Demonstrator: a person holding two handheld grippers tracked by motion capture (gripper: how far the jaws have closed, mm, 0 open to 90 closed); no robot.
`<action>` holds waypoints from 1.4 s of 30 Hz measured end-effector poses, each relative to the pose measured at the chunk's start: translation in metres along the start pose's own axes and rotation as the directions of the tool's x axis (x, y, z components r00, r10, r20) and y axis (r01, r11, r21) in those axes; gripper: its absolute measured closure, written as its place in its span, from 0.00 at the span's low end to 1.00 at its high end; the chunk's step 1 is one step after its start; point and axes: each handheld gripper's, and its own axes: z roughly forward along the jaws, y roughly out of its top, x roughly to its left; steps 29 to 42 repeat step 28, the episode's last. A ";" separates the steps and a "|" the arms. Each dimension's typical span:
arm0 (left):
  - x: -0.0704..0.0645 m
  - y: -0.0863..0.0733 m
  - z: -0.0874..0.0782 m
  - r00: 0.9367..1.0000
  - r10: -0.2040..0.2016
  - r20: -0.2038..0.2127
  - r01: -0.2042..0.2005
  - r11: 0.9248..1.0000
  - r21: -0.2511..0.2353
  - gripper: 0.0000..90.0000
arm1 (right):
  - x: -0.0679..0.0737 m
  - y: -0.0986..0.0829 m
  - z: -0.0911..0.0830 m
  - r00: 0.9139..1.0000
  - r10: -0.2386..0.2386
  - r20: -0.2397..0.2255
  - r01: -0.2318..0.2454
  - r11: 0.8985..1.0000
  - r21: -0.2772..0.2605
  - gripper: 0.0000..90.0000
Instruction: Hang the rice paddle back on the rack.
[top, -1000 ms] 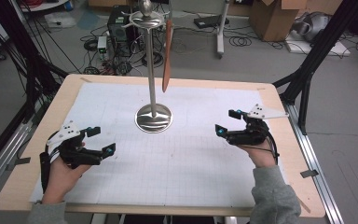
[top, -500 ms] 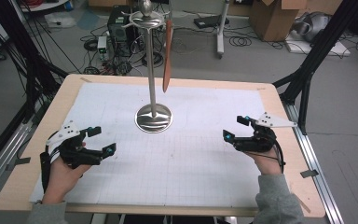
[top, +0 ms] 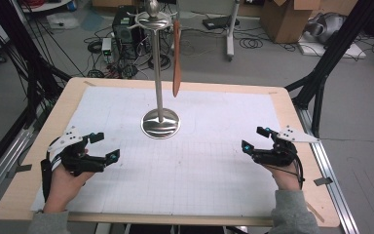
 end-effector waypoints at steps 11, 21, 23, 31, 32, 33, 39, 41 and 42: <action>0.006 -0.003 -0.003 1.000 -0.011 -0.015 0.011 1.000 0.003 0.03 | -0.005 -0.014 -0.013 0.999 0.030 0.020 -0.030 0.999 -0.021 0.16; 0.009 -0.004 -0.005 0.999 -0.015 -0.028 0.015 1.000 -0.002 0.03 | -0.007 -0.018 -0.018 0.999 0.033 0.016 -0.033 0.999 -0.005 0.16; 0.010 -0.004 -0.005 0.999 -0.013 -0.030 0.013 1.000 0.000 0.03 | -0.009 -0.019 -0.016 0.999 0.030 0.019 -0.030 1.000 -0.004 0.16; 0.010 -0.006 -0.001 0.999 -0.010 -0.037 0.011 1.000 0.017 0.03 | -0.009 -0.022 -0.014 0.999 0.046 0.013 -0.046 0.999 0.008 0.16; 0.010 -0.006 -0.001 0.999 -0.010 -0.037 0.011 1.000 0.017 0.03 | -0.009 -0.022 -0.014 0.999 0.046 0.013 -0.046 0.999 0.008 0.16; 0.010 -0.006 -0.001 0.999 -0.010 -0.037 0.011 1.000 0.017 0.03 | -0.009 -0.022 -0.014 0.999 0.046 0.013 -0.046 0.999 0.008 0.16; 0.010 -0.006 -0.001 0.999 -0.010 -0.037 0.011 1.000 0.017 0.03 | -0.009 -0.022 -0.014 0.999 0.046 0.013 -0.046 0.999 0.008 0.16; 0.010 -0.006 -0.001 0.999 -0.010 -0.037 0.011 1.000 0.017 0.03 | -0.009 -0.022 -0.014 0.999 0.046 0.013 -0.046 0.999 0.008 0.16; 0.010 -0.006 -0.001 0.999 -0.010 -0.037 0.011 1.000 0.017 0.03 | -0.009 -0.022 -0.014 0.999 0.046 0.013 -0.046 0.999 0.008 0.16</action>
